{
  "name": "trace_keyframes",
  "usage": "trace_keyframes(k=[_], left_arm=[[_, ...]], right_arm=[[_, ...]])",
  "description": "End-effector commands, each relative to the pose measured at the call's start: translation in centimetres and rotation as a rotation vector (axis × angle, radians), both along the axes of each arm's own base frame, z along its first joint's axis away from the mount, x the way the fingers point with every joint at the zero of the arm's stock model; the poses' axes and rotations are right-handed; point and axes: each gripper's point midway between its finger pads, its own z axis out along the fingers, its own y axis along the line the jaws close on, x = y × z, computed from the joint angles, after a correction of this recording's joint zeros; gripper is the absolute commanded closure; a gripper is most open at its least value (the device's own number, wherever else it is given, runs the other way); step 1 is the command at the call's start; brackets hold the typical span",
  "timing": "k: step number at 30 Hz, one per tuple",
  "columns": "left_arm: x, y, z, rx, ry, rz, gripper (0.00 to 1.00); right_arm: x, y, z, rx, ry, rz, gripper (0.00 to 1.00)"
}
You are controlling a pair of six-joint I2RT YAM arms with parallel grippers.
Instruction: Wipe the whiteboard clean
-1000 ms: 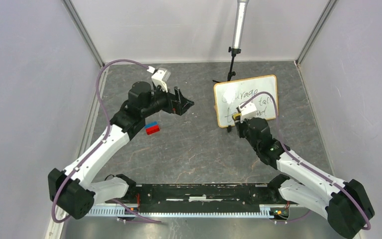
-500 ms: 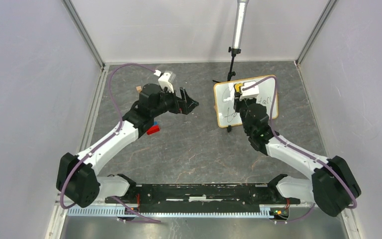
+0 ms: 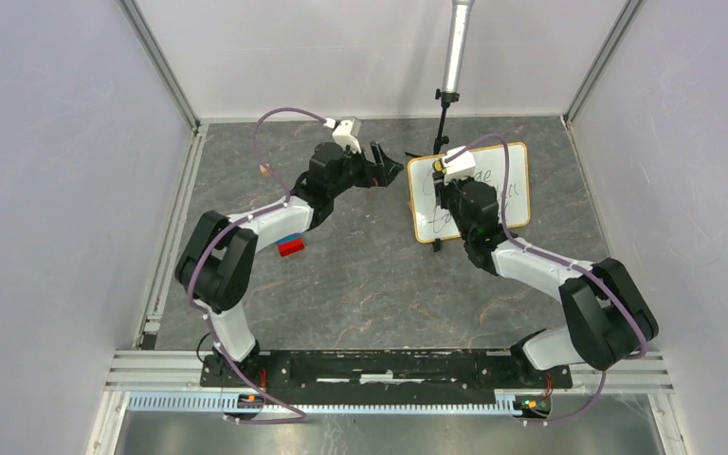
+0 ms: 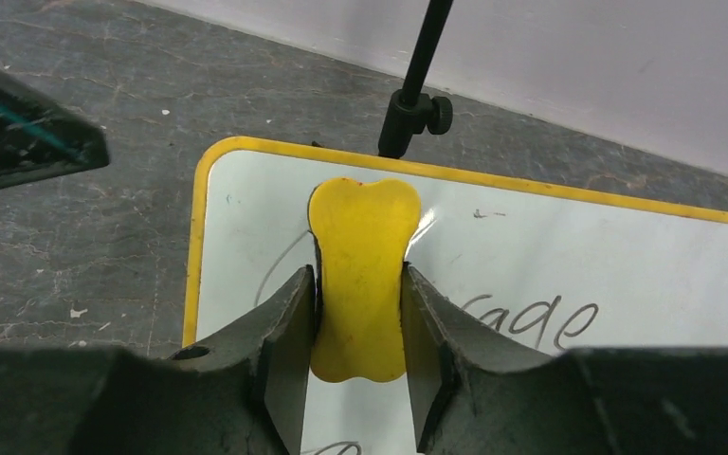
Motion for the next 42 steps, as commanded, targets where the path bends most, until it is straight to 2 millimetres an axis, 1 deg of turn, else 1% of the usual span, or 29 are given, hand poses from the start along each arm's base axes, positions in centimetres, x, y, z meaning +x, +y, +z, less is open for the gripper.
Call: trace_keyframes(k=[1, 2, 3, 4, 6, 8, 11, 12, 14, 16, 17, 19, 22, 25, 29, 32, 35, 39, 42], left_arm=[[0.7, -2.8, 4.2, -0.129, -0.122, -0.098, 0.04], [0.6, -3.0, 3.9, -0.137, -0.12, -0.112, 0.04], [0.5, -3.3, 3.7, -0.143, -0.117, -0.128, 0.05], [0.5, -3.6, 3.4, -0.141, -0.113, -0.142, 0.05], [0.4, -4.0, 2.9, -0.136, -0.109, -0.173, 0.06], [0.3, -4.3, 2.3, -0.133, -0.103, -0.196, 0.08], [-0.3, -4.7, 1.8, -0.155, -0.104, -0.228, 0.1], [-0.4, -4.9, 1.8, -0.169, -0.11, -0.24, 0.12], [-0.9, -5.3, 1.3, -0.178, -0.106, -0.27, 0.14], [-1.1, -5.5, 1.0, -0.184, -0.095, -0.285, 0.21], [-1.3, -5.6, 1.0, -0.19, -0.096, -0.296, 0.25], [-1.5, -5.7, 1.3, -0.198, -0.105, -0.31, 0.29], [-1.4, -5.8, 1.0, -0.198, -0.101, -0.31, 0.34], [-1.4, -6.3, 0.6, -0.219, -0.081, -0.334, 0.36], [-1.0, -6.6, -0.2, -0.218, -0.06, -0.336, 0.39], [-0.6, -6.7, -0.8, -0.211, -0.045, -0.324, 0.4], [-0.4, -6.8, -1.1, -0.209, -0.038, -0.323, 0.39], [0.0, -7.2, -1.4, -0.208, -0.029, -0.327, 0.41], [0.1, -7.4, -1.6, -0.213, -0.025, -0.332, 0.44]], right_arm=[[1.1, 1.2, 2.9, 0.037, -0.067, 0.033, 0.49], [1.1, 1.3, 2.7, 0.042, -0.064, 0.034, 0.37], [1.1, 1.3, 2.5, 0.046, -0.063, 0.032, 0.27], [1.2, 1.3, 2.3, 0.045, -0.058, 0.03, 0.2], [1.4, 1.2, 1.8, 0.048, -0.037, 0.012, 0.13], [1.2, 0.9, 1.5, 0.073, -0.033, 0.001, 0.1], [0.6, 0.8, 2.5, 0.114, -0.077, 0.005, 0.1], [0.5, 0.7, 2.8, 0.101, -0.08, 0.006, 0.13], [0.3, 0.2, 2.8, 0.072, -0.073, -0.003, 0.14], [-0.2, -0.8, 2.2, 0.031, -0.059, -0.037, 0.14], [-0.4, -1.2, 1.9, 0.016, -0.057, -0.047, 0.17], [-0.8, -1.9, 0.9, -0.012, -0.052, -0.043, 0.19], [-0.9, -2.2, 0.3, -0.008, -0.043, 0.001, 0.21], [-0.9, -1.8, -0.2, -0.01, -0.029, 0.089, 0.22], [-1.0, -1.4, -1.5, -0.054, -0.011, 0.15, 0.22], [-0.7, -1.1, -2.0, -0.054, -0.001, 0.172, 0.23], [-0.8, -0.2, -2.2, -0.046, 0.004, 0.223, 0.22], [-0.6, 0.0, -2.7, -0.051, 0.012, 0.232, 0.21], [-0.4, 0.1, -3.2, -0.054, 0.024, 0.229, 0.24]])
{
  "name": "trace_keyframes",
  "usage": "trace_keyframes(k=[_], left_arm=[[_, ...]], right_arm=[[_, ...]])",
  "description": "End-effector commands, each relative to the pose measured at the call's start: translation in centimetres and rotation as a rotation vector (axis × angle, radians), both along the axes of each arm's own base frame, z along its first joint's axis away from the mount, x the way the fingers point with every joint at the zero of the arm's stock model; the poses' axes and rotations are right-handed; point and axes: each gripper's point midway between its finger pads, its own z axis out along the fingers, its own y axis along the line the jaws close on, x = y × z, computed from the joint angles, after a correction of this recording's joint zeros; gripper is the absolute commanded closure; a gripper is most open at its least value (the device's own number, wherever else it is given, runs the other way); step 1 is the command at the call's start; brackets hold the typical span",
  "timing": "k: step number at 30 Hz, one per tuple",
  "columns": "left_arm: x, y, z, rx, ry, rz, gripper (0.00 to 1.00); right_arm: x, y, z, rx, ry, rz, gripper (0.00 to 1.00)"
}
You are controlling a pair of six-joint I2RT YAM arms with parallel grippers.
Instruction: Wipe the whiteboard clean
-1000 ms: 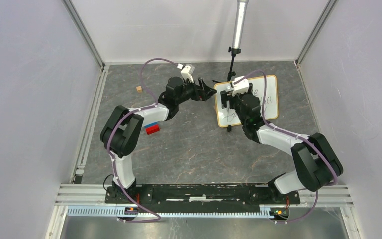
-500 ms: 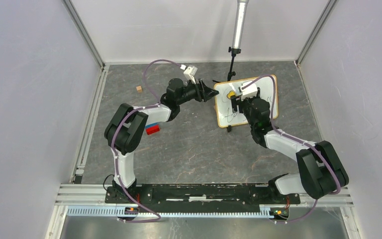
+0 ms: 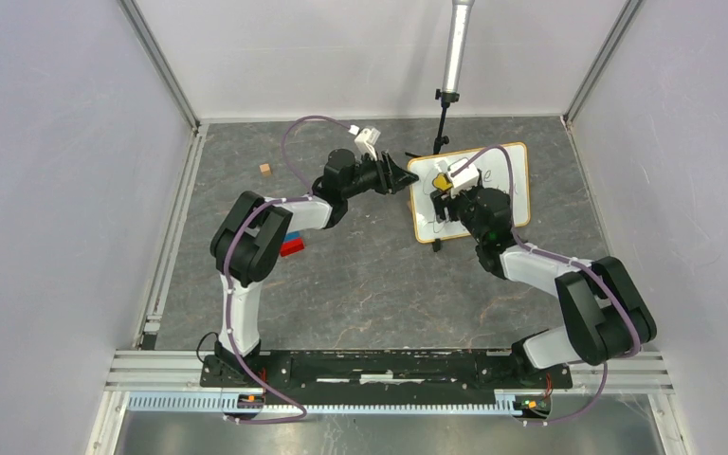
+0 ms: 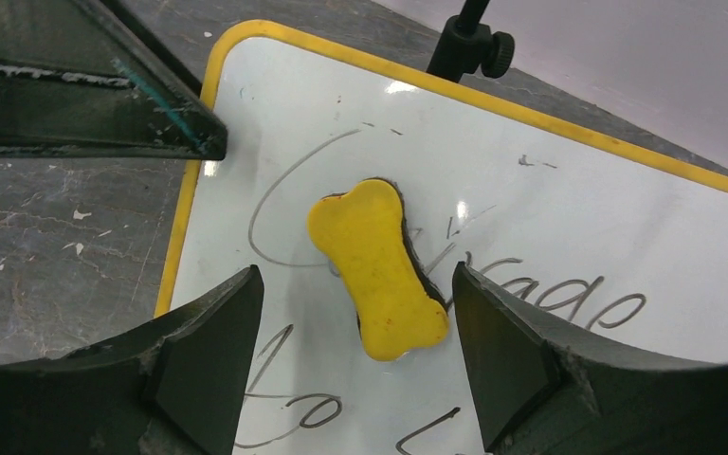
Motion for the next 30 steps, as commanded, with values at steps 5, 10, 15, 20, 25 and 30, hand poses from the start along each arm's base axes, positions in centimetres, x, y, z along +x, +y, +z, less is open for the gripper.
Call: trace_keyframes(k=[5, 10, 15, 20, 25, 30], left_arm=[[0.6, -1.3, 1.5, -0.047, -0.015, -0.025, 0.51], [0.6, -1.7, 1.3, -0.044, -0.011, -0.029, 0.58], [0.6, -1.7, 1.1, -0.032, -0.019, -0.024, 0.63], [0.6, -1.7, 1.2, -0.027, -0.02, -0.023, 0.69], [0.7, -1.6, 1.0, -0.019, -0.023, -0.013, 0.75], [1.0, -1.3, 0.5, 0.031, -0.023, 0.011, 0.82]], right_arm=[[0.8, 0.6, 1.2, 0.025, -0.039, 0.02, 0.34], [1.1, 0.0, 0.8, 0.014, -0.031, -0.021, 0.41], [1.3, 0.1, 1.3, 0.029, -0.047, -0.023, 0.43], [2.1, -0.2, 1.7, 0.061, -0.053, -0.066, 0.42], [2.7, 0.7, 1.5, 0.102, -0.042, -0.044, 0.45], [3.1, 0.6, 1.5, 0.109, -0.033, -0.064, 0.64]])
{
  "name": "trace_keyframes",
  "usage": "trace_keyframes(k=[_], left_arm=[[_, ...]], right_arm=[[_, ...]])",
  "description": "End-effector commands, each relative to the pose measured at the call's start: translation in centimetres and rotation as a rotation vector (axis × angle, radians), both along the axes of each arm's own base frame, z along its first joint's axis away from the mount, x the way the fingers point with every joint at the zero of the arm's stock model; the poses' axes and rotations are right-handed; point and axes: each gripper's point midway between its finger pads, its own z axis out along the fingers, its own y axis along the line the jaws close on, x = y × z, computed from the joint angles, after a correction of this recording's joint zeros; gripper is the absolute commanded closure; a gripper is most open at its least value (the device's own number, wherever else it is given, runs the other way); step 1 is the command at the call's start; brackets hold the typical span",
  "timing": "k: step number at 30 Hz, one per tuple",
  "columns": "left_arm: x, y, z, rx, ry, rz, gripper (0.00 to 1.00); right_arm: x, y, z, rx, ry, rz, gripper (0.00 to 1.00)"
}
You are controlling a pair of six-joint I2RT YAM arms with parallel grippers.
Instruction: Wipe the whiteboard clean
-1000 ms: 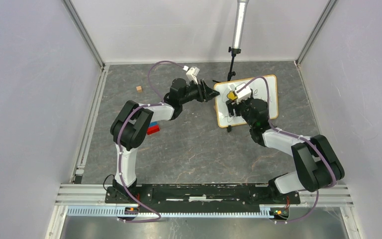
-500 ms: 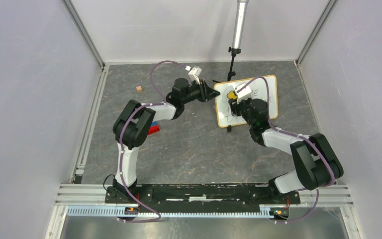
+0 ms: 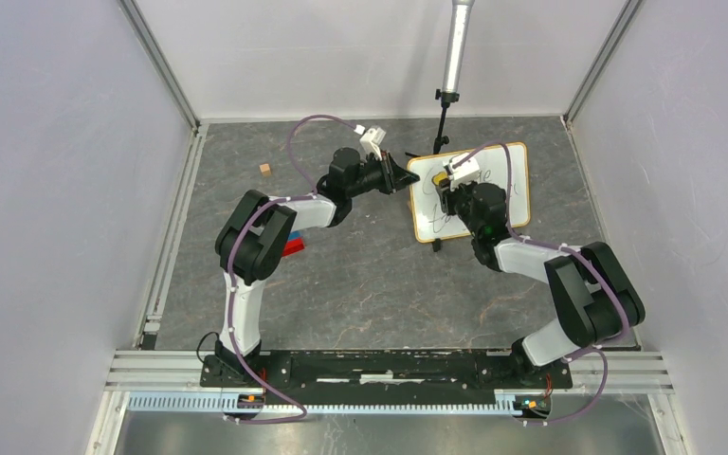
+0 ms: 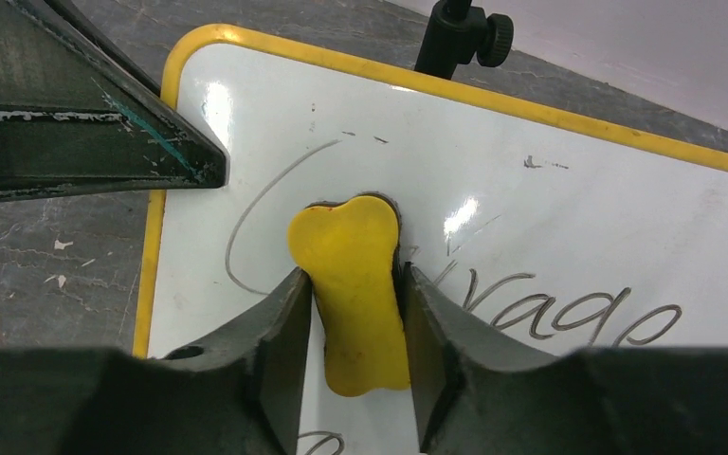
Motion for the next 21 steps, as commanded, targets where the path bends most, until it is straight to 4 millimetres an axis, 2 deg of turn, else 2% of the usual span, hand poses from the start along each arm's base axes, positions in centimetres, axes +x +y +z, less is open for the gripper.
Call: trace_keyframes(k=[1, 5, 8, 12, 15, 17, 21], left_arm=[[0.8, -0.1, 0.6, 0.042, -0.026, 0.031, 0.85], [1.1, 0.0, 0.3, 0.07, -0.037, 0.037, 0.93], [1.4, 0.0, 0.1, 0.093, -0.041, 0.044, 0.98], [1.4, 0.1, 0.0, 0.109, -0.05, 0.041, 0.98], [1.4, 0.3, -0.1, 0.122, -0.058, 0.047, 0.98], [1.4, 0.4, -0.1, 0.128, -0.063, 0.049, 0.98], [1.3, 0.5, -0.3, 0.134, -0.064, 0.052, 0.98]], right_arm=[[1.3, 0.3, 2.7, 0.064, -0.064, -0.027, 0.67], [1.9, 0.8, 3.8, 0.111, -0.085, -0.04, 0.71], [2.5, 1.5, 3.8, 0.168, -0.071, -0.076, 0.72], [3.4, 3.6, 4.4, 0.172, -0.082, -0.122, 0.73], [3.5, 5.5, 4.0, 0.13, -0.074, -0.108, 0.73], [3.5, 4.7, 3.2, 0.13, -0.063, -0.158, 0.74], [3.6, 1.5, 2.9, 0.126, -0.053, -0.28, 0.76]])
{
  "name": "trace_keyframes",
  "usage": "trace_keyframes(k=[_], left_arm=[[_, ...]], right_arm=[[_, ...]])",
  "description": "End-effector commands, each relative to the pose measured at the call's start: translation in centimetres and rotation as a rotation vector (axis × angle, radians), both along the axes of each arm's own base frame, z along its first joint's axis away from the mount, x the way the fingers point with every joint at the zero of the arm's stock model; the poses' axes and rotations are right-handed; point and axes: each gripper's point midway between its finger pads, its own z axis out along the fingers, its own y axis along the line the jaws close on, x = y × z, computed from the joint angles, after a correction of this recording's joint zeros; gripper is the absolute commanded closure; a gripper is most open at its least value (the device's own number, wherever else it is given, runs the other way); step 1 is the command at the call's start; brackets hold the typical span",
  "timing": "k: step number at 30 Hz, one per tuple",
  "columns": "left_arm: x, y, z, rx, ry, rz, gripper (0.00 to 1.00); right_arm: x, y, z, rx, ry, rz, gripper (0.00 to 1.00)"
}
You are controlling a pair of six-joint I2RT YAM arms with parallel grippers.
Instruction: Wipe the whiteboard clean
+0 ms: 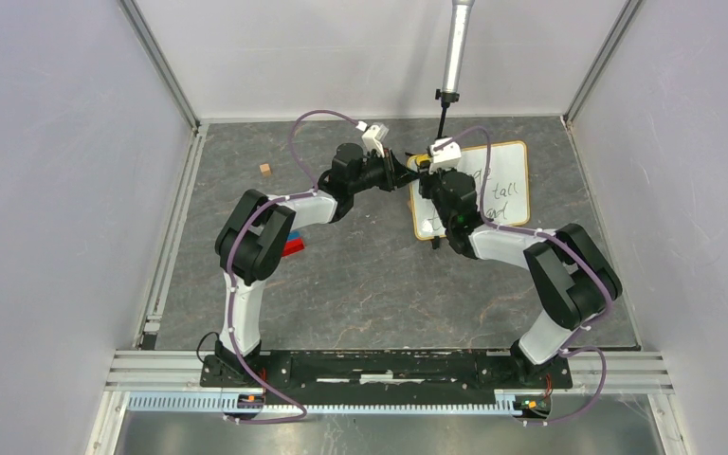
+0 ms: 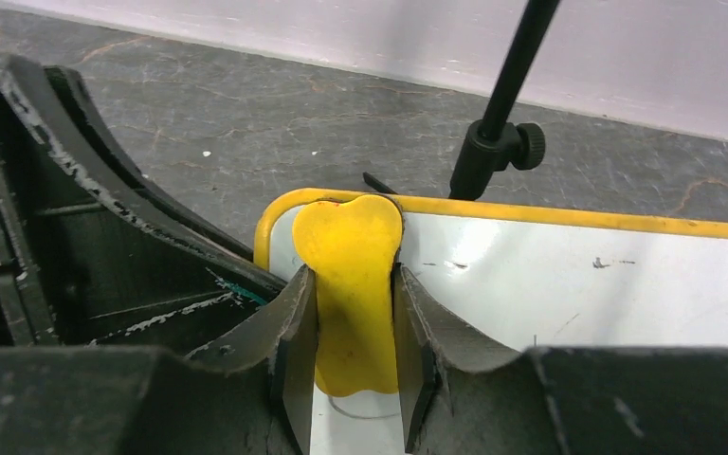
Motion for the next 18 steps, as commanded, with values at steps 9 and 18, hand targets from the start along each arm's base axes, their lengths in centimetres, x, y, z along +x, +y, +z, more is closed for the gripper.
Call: trace_keyframes(k=[9, 18], left_arm=[[0.2, 0.5, 0.3, 0.076, -0.082, 0.021, 0.98], [0.0, 0.9, 0.5, 0.096, -0.105, 0.024, 0.98]], right_arm=[[1.4, -8.4, -2.4, 0.03, 0.113, -0.211, 0.76], [0.3, -6.1, -2.6, 0.008, 0.121, -0.088, 0.77]])
